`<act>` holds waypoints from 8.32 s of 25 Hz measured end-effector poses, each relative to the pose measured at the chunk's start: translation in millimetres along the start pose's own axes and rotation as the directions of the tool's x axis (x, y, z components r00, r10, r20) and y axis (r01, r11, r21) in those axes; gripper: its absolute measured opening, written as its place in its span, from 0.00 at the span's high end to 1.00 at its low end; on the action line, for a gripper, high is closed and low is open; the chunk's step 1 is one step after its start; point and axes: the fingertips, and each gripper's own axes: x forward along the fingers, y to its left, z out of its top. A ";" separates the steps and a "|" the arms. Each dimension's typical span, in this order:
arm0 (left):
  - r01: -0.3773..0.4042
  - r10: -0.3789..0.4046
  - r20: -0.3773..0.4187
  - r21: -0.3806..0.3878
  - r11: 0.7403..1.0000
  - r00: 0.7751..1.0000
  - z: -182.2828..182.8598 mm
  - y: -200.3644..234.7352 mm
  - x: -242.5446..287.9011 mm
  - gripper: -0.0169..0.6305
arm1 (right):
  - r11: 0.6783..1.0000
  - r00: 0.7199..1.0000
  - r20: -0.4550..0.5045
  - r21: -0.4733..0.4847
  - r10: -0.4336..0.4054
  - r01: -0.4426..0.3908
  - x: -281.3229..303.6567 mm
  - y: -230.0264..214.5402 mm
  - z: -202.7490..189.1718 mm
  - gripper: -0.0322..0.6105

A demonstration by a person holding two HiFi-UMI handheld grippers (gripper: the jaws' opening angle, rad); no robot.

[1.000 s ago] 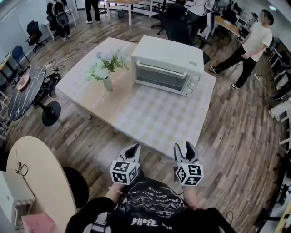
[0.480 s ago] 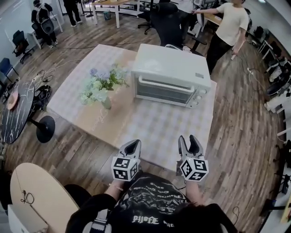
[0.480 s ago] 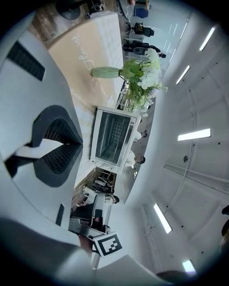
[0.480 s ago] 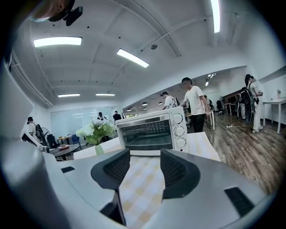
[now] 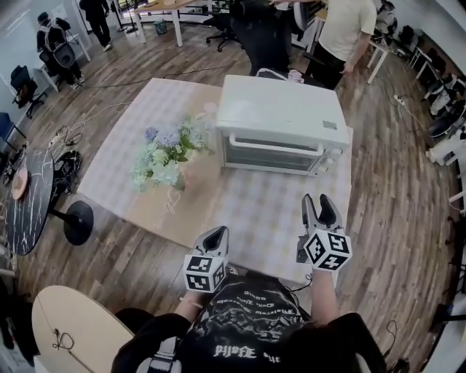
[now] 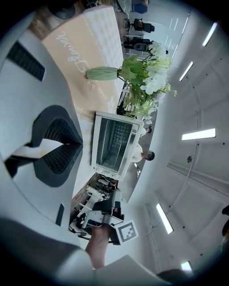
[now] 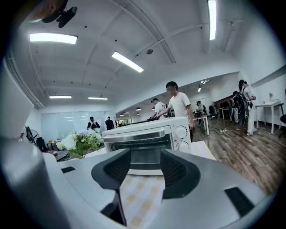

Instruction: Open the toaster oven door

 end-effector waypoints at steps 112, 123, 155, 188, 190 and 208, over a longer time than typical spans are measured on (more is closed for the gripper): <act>-0.032 0.030 -0.116 -0.021 0.999 0.993 -44.2 21.0 -4.6 0.95 | 0.976 0.926 -0.363 0.143 -0.100 0.162 21.9 -49.4 -92.0 0.79; -0.061 0.057 -0.107 -0.038 0.997 0.993 -43.2 29.9 -3.7 0.95 | 0.974 0.885 -0.446 0.104 -0.133 0.199 15.5 -52.5 -132.0 0.80; -0.147 0.145 -0.128 -0.004 0.989 0.981 -36.7 53.1 -4.0 0.95 | 0.961 0.925 -0.259 -0.066 -0.278 0.270 7.3 -58.5 -191.7 0.79; -0.214 0.205 -0.120 -0.064 0.975 0.971 -45.5 77.6 -22.1 0.95 | 0.954 0.884 -0.357 -0.097 -0.301 0.285 -18.9 -52.2 -219.3 0.81; -0.212 0.204 -0.113 -0.061 0.975 0.972 -43.4 77.3 -22.5 0.95 | 0.961 0.896 -0.349 -0.087 -0.276 0.262 -25.6 -47.3 -214.9 0.79; -0.050 0.047 0.088 0.026 0.998 0.995 3.6 25.4 -19.6 0.95 | 0.995 0.997 0.033 -0.072 -0.067 0.069 -55.8 -12.3 -70.6 0.72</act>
